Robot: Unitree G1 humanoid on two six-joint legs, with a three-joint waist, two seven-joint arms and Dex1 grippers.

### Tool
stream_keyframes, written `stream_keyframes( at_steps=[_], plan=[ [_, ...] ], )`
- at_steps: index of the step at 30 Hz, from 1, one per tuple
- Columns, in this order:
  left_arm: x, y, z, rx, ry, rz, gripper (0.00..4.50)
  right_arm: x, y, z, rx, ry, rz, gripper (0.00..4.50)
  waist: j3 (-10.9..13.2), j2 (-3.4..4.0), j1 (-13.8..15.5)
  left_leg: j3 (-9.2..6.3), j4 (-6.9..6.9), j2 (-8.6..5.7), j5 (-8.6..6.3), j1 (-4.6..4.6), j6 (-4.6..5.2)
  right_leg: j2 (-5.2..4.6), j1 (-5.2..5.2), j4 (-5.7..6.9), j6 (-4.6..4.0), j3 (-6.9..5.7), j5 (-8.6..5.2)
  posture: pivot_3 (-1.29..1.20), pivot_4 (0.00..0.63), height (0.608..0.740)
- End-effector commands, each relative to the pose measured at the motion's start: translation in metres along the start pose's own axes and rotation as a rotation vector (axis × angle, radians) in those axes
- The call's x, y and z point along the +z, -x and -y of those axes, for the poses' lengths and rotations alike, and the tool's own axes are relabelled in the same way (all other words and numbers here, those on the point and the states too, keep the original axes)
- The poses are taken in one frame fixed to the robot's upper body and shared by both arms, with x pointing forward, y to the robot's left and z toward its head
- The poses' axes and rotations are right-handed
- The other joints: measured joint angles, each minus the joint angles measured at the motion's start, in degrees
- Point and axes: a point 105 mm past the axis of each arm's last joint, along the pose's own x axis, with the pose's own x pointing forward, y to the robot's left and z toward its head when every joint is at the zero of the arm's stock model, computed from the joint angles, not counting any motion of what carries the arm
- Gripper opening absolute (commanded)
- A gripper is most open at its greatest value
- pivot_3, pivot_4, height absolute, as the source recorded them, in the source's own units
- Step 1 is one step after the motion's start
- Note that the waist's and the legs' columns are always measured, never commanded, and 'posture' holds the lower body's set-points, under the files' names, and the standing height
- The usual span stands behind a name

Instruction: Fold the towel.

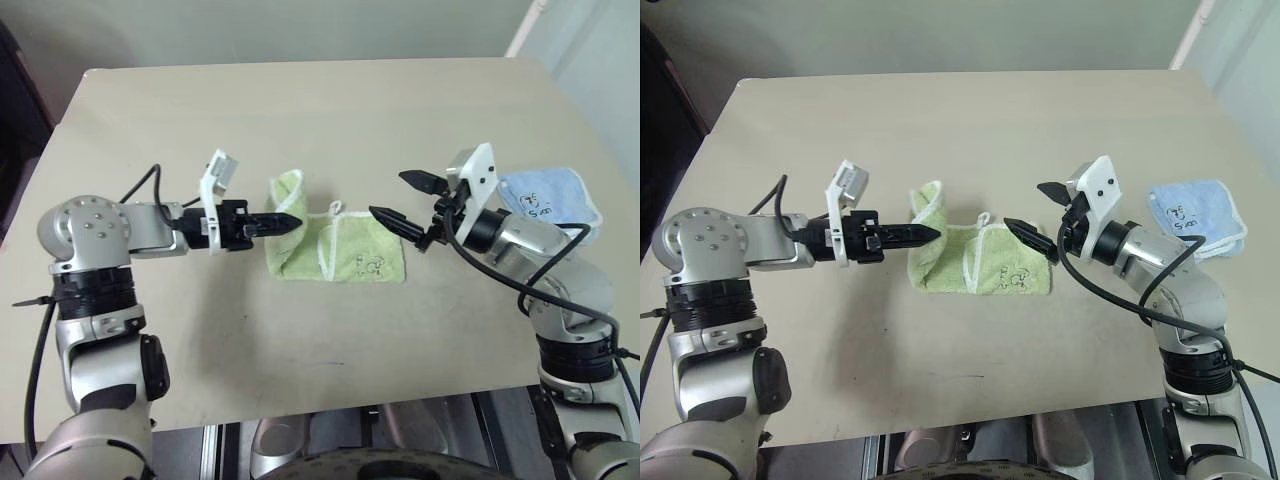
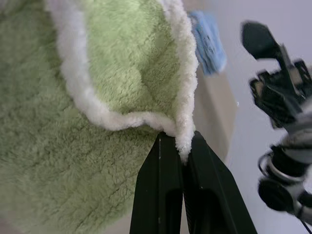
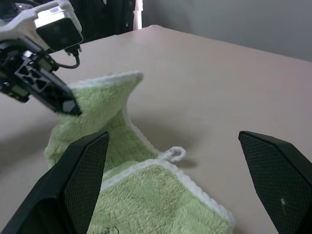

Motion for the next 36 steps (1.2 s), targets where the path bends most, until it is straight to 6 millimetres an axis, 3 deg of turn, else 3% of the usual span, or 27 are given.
stream_keyframes(
  at_steps=[1, 13, 17, 24, 36],
  plan=[
    [0.003, -0.012, 0.02, -0.076, -0.052, -0.038, 0.06, 0.018, 0.007, 0.0, -0.028, 0.025, 0.07, 4.5, 0.0, 0.0, 0.0, 0.0, 0.0, 0.0, 0.0, 0.0, 0.01, 0.0, 0.01, 0.0, 0.02, 0.0, 0.0, 0.0, 0.15, 0.74],
    [-0.012, -0.056, 0.03, -0.139, -0.053, -0.162, 0.06, 0.019, 0.017, 0.003, -0.096, 0.029, 0.07, 4.5, 0.0, 0.0, 0.2, -0.01, 0.03, 0.0, 0.11, 0.11, 0.21, -0.01, 0.41, -0.43, 0.85, 0.01, -0.17, 0.0, 0.15, 0.74],
    [-0.025, -0.078, 0.028, -0.141, -0.058, -0.216, 0.06, 0.016, 0.022, 0.004, -0.123, 0.039, 0.049, 4.5, 0.0, 0.0, 0.4, -0.02, 0.03, 0.0, 0.07, 0.15, 0.37, -0.01, 0.67, -0.86, 0.99, 0.01, -0.02, 0.0, 0.15, 0.74],
    [-0.031, -0.094, 0.027, -0.161, -0.077, -0.233, 0.06, 0.015, 0.027, 0.006, -0.153, 0.032, 0.046, 4.5, 0.0, 0.0, 0.5, 0.01, 0.19, -0.02, -0.05, 0.13, 0.56, -0.06, 0.76, -0.94, 1.1, 0.03, -0.01, 0.0, 0.15, 0.74],
    [-0.025, -0.118, 0.035, -0.227, -0.111, -0.2, 0.06, 0.013, 0.029, 0.008, -0.189, 0.031, 0.045, 4.5, 0.0, 0.0, 0.7, 0.01, 0.23, -0.03, -0.14, 0.12, 0.72, -0.07, 0.83, -0.97, 1.27, 0.03, -0.02, 0.0, 0.15, 0.74]
  ],
)
